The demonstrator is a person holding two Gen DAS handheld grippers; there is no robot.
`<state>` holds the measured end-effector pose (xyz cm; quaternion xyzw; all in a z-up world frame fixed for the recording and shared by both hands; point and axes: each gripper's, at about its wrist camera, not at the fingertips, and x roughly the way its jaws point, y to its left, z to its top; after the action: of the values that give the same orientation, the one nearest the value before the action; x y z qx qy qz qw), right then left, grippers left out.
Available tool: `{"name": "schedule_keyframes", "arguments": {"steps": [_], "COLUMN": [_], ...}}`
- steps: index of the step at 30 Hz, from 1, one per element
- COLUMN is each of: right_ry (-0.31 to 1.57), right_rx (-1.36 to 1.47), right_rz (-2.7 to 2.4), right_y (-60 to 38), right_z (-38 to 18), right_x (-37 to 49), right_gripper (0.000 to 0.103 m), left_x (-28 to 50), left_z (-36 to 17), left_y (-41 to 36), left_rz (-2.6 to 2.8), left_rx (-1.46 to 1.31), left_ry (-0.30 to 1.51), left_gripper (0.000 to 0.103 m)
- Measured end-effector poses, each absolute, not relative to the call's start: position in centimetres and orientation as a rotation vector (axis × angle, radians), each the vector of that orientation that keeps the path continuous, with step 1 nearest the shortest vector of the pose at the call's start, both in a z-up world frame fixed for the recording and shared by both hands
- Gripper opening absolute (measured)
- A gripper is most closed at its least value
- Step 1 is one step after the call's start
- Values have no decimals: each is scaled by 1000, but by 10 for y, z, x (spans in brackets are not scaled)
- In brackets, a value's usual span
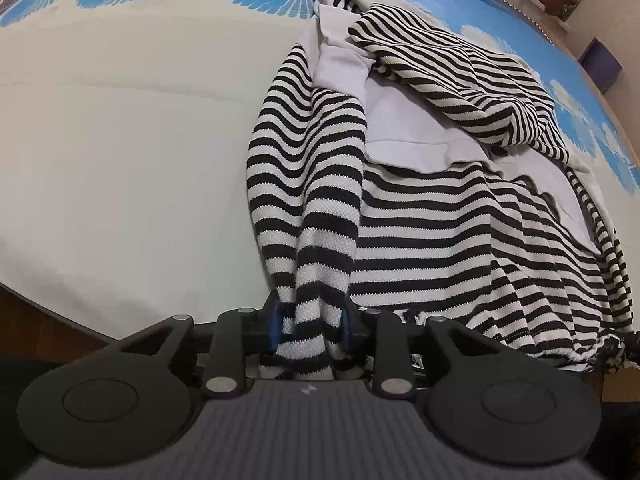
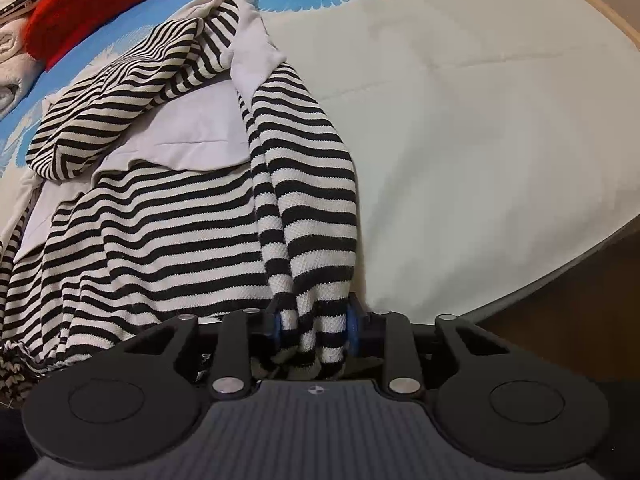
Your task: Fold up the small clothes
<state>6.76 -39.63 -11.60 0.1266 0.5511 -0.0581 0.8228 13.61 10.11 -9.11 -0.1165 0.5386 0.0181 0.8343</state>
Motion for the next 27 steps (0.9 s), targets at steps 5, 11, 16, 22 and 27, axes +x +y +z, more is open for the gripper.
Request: {"name": "schedule_keyframes", "arguments": {"steps": [5,11,16,22,27], "right_ry": [1169,1180,1145,1022,900], "right_rx": [270,221,238,290,341], "right_rz": [-130,-127,-107,-81,-13], "right_y": [-397,-393,-393,-394,-397], "right_z": [-114,-117,-109,-75,-25], "right_x": [67,66,65,55,46], "right_gripper": [22,30,13,10,9], "left_x": [133,132,129,117,106], "left_z": [-89,-92,-86,-59,-11], "left_y": [105,99,89,86,106], "left_rz": [59,38,2,4,-29], "left_rx": [-256,-200,-139,-119,-208], "left_ry": [1142,1144,1106,1014,935], "left_gripper": [42,40,11,10,9]}}
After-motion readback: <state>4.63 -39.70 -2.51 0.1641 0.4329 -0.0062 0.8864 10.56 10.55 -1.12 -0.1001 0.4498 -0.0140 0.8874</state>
